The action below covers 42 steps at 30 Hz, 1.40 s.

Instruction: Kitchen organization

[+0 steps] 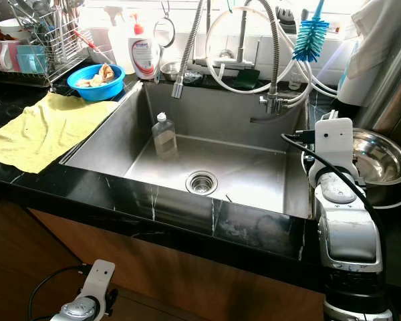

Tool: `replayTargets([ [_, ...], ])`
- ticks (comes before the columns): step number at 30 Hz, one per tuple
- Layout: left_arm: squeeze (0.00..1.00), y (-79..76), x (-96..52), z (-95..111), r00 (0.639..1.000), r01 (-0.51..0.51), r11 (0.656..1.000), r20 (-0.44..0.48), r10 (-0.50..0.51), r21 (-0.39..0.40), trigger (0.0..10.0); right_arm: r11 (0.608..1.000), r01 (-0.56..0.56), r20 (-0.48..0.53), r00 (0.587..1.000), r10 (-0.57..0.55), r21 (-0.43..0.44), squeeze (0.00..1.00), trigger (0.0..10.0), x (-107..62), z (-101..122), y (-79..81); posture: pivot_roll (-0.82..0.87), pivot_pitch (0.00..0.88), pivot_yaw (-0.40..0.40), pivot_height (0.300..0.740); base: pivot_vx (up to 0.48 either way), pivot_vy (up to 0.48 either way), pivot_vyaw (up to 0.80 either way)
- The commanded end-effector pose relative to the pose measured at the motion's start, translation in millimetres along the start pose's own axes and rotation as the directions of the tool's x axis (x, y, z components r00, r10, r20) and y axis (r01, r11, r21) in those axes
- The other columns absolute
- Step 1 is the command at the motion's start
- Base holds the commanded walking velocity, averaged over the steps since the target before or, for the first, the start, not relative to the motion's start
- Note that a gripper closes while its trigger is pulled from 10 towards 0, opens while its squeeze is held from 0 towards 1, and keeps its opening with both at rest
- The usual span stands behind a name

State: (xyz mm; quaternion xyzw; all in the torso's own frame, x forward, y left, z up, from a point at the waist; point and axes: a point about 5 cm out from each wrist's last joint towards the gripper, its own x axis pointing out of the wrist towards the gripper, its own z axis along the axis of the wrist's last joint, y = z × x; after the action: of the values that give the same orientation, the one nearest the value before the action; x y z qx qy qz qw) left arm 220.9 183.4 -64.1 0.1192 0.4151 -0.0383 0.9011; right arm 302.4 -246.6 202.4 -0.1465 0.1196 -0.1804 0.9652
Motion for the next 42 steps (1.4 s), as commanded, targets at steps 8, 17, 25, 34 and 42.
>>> replayTargets([
  [8, 0.00, 3.8, -1.3, -8.1, 0.999, -0.001, 1.000, -0.036, 0.002, 0.016, 10.0, 0.999, 0.033, -0.015, 0.999, -0.033, 0.023, 0.00, 10.0, -5.7, -1.1, -6.2, -0.17, 0.000, 0.065, 0.740, 0.000, 0.000, 0.00],
  [17, 0.00, 3.3, -1.3, -8.4, 0.999, -0.002, 1.000, -0.037, 0.002, 0.014, 10.0, 0.999, 0.023, -0.044, 0.999, -0.022, 0.038, 0.00, 10.0, -4.6, -6.5, -4.4, -0.16, 0.000, 0.061, 0.740, 0.000, 0.000, 0.00],
  [25, 0.00, 5.1, -1.6, -9.4, 0.999, -0.006, 1.000, -0.039, 0.006, 0.016, 10.0, 0.999, 0.018, -0.051, 0.999, -0.016, 0.044, 0.00, 4.4, -5.4, -6.9, -3.5, -0.16, 0.000, 0.062, 0.740, 0.000, 0.000, 0.00],
  [34, 0.00, 3.4, -1.3, -8.6, 0.999, -0.002, 1.000, -0.037, 0.003, 0.017, 10.0, 0.999, 0.012, -0.037, 0.999, -0.010, 0.047, 0.00, 0.0, -4.7, -5.0, -3.0, -0.16, 0.000, 0.062, 0.740, 0.000, 0.000, 0.00],
  [42, 0.00, 5.7, -1.3, -7.7, 0.999, -0.011, 1.000, -0.035, 0.011, 0.016, 10.0, 0.998, 0.000, -0.019, 1.000, 0.001, 0.067, 0.00, 0.0, -3.8, -0.1, 0.9, -0.15, 0.000, 0.067, 0.740, 0.000, 0.000, 0.00],
])
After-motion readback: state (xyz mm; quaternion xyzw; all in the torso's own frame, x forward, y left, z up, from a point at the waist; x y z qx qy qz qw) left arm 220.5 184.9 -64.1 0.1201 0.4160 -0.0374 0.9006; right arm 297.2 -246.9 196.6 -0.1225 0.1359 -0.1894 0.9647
